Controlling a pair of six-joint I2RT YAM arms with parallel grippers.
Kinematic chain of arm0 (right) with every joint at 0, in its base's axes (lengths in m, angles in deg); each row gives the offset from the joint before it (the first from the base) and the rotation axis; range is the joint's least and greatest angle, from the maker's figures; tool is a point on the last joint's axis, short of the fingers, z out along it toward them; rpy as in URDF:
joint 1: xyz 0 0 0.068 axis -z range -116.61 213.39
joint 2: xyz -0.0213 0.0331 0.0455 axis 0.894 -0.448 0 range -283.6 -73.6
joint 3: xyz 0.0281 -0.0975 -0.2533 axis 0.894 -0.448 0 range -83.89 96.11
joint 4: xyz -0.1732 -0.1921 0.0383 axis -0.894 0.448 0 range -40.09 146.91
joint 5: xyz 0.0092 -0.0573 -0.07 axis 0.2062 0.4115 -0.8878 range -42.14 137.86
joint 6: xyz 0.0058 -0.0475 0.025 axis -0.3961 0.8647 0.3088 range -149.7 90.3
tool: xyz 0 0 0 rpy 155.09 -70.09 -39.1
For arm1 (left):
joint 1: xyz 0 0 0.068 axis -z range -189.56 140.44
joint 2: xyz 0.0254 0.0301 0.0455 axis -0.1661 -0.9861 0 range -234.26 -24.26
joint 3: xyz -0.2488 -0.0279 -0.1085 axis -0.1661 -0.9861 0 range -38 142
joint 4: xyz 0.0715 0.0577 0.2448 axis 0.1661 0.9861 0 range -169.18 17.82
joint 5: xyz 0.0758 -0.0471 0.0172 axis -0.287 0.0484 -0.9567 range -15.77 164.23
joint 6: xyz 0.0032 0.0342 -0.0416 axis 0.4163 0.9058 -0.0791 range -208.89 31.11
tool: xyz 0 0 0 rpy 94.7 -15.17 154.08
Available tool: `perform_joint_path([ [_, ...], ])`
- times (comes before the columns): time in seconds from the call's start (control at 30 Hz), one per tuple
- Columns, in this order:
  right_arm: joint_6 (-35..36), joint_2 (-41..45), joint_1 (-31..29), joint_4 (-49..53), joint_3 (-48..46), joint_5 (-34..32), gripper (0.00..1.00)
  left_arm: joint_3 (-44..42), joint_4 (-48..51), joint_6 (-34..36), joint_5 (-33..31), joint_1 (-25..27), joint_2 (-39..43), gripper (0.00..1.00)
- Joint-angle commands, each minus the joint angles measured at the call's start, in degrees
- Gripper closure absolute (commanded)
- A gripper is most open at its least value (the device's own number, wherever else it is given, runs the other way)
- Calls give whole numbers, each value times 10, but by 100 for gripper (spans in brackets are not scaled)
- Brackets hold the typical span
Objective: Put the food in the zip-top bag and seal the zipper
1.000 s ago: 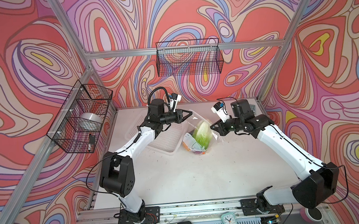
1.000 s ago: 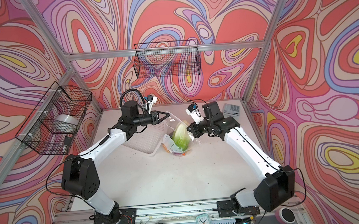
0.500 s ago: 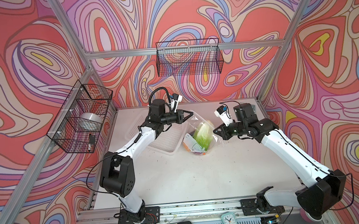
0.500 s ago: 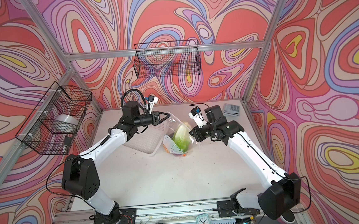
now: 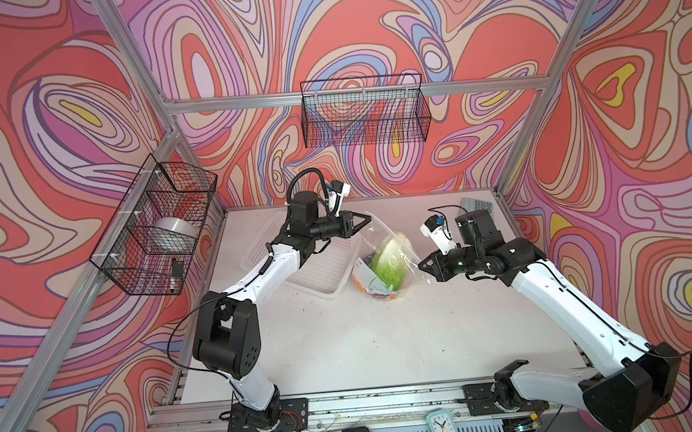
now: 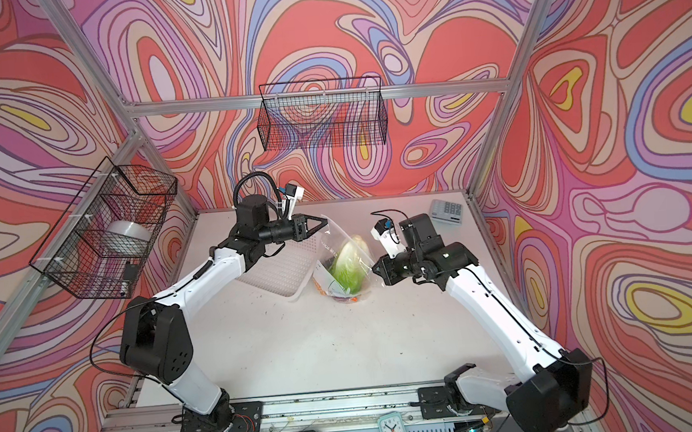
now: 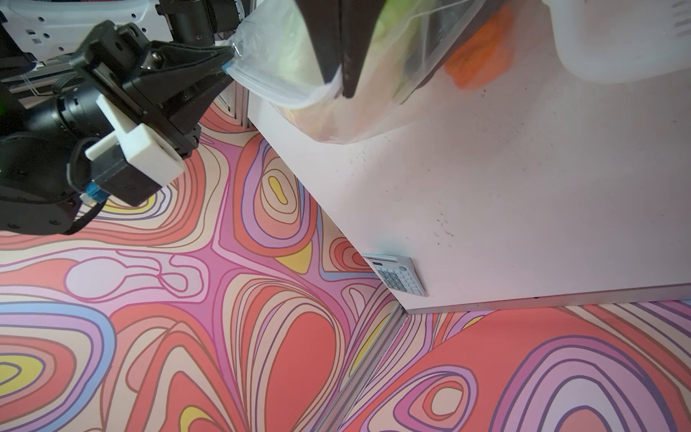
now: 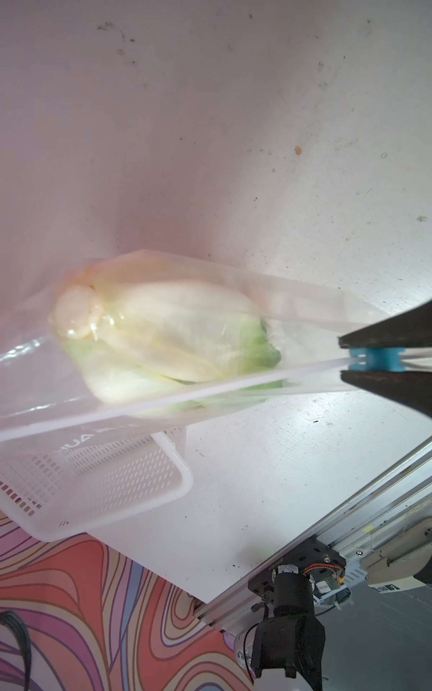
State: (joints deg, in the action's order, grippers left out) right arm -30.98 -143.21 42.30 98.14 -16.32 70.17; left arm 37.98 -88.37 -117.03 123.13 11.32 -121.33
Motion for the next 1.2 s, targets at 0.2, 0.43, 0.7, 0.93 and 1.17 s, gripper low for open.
perform_joint_path([
  [0.2,-24,35,2,73,-31,-11,88,19,-26,-7,-38,-21,-8,100],
  [0.43,-31,46,2,90,-24,-1,87,20,-24,-5,-45,-20,-10,100],
  [0.7,-45,62,-1,98,-14,8,87,21,-22,-3,-44,-21,-14,100],
  [0.93,-55,67,-1,107,-10,12,87,22,-18,0,-43,-22,-14,100],
  [1.17,-53,72,-1,105,2,-5,88,22,-25,-9,-37,-23,-14,100],
])
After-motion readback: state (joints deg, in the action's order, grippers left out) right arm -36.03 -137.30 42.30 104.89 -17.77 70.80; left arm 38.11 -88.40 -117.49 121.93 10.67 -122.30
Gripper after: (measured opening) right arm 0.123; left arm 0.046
